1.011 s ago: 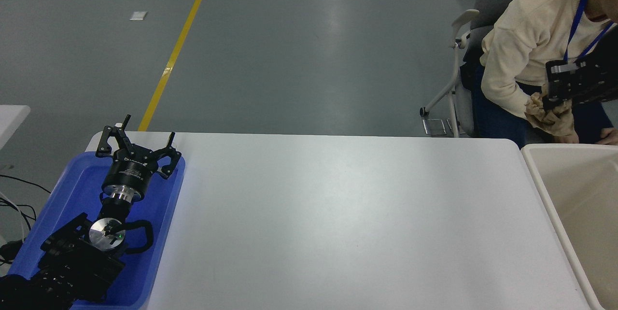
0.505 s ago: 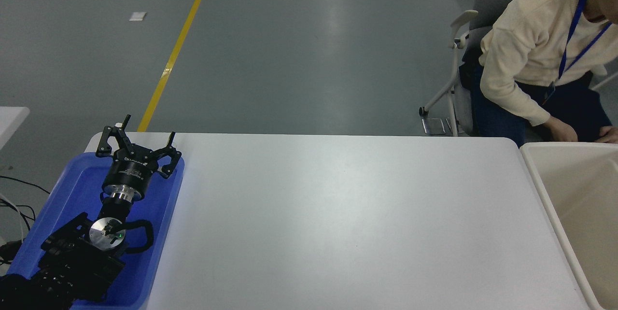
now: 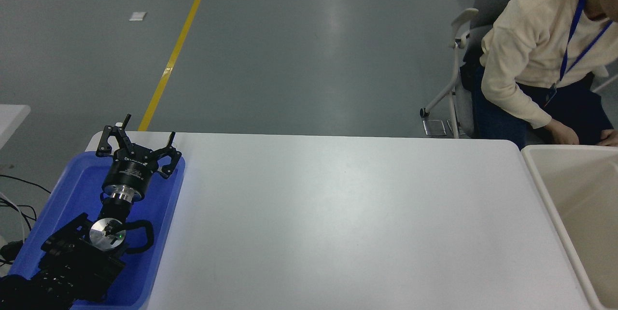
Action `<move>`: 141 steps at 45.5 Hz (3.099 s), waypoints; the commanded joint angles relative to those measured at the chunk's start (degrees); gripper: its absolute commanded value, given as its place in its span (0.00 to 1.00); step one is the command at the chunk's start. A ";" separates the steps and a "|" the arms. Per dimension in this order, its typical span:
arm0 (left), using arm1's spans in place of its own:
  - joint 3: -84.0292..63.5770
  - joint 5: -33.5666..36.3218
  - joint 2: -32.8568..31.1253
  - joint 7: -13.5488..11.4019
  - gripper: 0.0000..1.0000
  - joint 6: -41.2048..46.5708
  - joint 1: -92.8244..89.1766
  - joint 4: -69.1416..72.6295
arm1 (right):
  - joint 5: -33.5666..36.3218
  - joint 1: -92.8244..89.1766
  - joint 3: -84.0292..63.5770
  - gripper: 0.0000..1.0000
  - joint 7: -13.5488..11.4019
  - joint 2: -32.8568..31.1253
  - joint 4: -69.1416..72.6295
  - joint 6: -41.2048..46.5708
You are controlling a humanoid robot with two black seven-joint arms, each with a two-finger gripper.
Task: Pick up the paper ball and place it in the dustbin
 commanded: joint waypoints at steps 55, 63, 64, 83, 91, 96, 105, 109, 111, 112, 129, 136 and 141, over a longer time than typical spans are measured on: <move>0.01 0.01 0.00 -0.09 1.00 0.00 0.00 -0.04 | -0.04 -52.69 36.48 0.00 0.17 20.29 -51.23 -11.55; 0.01 0.01 0.00 -0.09 1.00 0.00 0.00 0.05 | -0.04 -52.25 36.48 0.56 0.25 20.12 -51.32 -14.26; 0.01 0.01 0.00 -0.09 1.00 0.00 0.00 0.05 | -0.04 -52.16 36.48 0.68 0.17 20.12 -51.23 -15.32; 0.01 0.01 0.00 -0.09 1.00 0.00 0.00 0.05 | 0.05 -51.81 36.57 0.93 0.17 19.85 -50.44 -19.63; 0.01 0.01 0.00 -0.09 1.00 0.00 0.00 -0.04 | 0.14 -50.58 39.28 1.00 0.17 19.68 -48.25 -19.37; 0.01 0.01 0.00 -0.01 1.00 0.00 0.00 0.05 | 0.14 -47.68 49.46 1.00 0.17 18.72 -45.44 -19.37; 0.01 0.01 0.00 -0.01 1.00 0.00 0.00 0.05 | 0.05 -46.36 71.88 1.00 0.17 15.99 -39.90 -19.02; 0.01 0.01 0.00 -0.01 1.00 0.00 0.00 0.05 | 0.05 -46.71 81.89 1.00 0.25 14.32 -35.07 -18.40; 0.01 0.01 0.00 -0.01 1.00 0.00 0.00 -0.04 | 0.14 -47.32 87.08 1.00 0.17 13.62 -32.96 -18.23; 0.01 0.01 0.00 -0.01 1.00 0.00 0.00 0.05 | 0.14 -47.50 89.63 1.00 0.25 13.27 -31.82 -18.23; 0.01 0.01 0.00 -0.09 1.00 0.00 0.00 0.05 | 6.11 -55.41 116.98 1.00 8.93 19.32 -16.17 -17.88; 0.01 0.01 0.00 -0.09 1.00 0.00 0.00 0.05 | 7.78 -59.10 117.25 1.00 30.73 26.17 -16.25 -13.75; 0.01 0.01 0.00 -0.09 1.00 0.00 0.00 0.05 | 7.79 -60.94 117.34 1.00 38.39 29.08 -16.25 -8.66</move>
